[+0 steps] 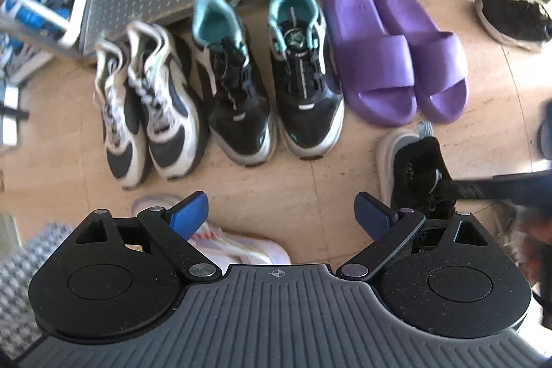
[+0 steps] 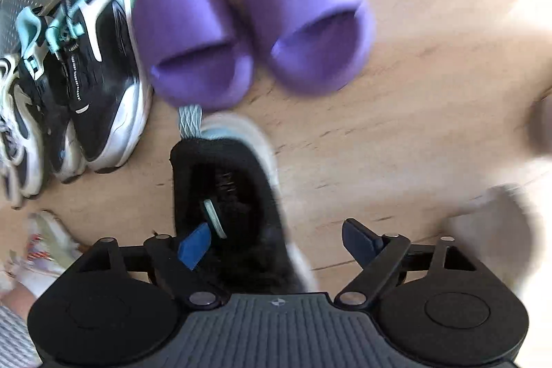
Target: Organize scattered shoes
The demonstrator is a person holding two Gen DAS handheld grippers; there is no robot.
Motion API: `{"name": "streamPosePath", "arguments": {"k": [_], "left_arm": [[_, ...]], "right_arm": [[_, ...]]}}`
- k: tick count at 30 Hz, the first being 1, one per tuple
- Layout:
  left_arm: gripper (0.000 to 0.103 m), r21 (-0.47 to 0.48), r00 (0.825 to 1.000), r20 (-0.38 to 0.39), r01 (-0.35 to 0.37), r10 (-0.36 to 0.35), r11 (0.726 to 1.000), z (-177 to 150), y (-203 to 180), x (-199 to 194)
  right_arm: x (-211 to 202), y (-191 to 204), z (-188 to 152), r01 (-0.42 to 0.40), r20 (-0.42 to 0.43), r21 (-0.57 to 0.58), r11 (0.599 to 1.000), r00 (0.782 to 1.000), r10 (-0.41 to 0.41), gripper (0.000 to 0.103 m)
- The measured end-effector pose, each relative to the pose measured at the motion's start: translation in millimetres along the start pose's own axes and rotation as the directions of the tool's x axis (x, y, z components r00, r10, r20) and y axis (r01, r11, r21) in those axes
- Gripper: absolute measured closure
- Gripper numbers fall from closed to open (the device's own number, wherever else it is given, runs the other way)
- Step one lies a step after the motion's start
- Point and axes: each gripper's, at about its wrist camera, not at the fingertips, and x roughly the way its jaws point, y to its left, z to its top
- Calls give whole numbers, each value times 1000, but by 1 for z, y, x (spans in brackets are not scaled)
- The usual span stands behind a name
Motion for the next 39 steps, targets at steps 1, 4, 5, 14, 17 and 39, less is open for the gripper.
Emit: {"name": "streamPosePath", "arguments": {"k": [1,4,5,14,17,39], "left_arm": [[8,8,1000,10,0,0,1000,3,1,-1],[8,-6,999,27,21,-21,1000,9,5,-5],[8,-12,999,27,30,-30,999,10,7,-6],[8,-37,996,31,81,-80,996,10,17,-10],[8,-51,996,42,87,-85,995,12,19,-14],[7,55,999,-11,49,-48,997,-2,-15,-3]], "right_arm": [[-17,6,-6,-36,16,-54,998,999,37,17],[-42,17,-31,-189,-32,-141,972,982,186,16],[-36,20,-41,-276,-112,-153,949,959,261,16],[59,101,-114,-287,-346,-399,871,927,147,24],[74,115,-145,-86,-260,-606,791,961,-94,58],[-94,-69,-49,16,102,-143,990,995,-2,24]]}}
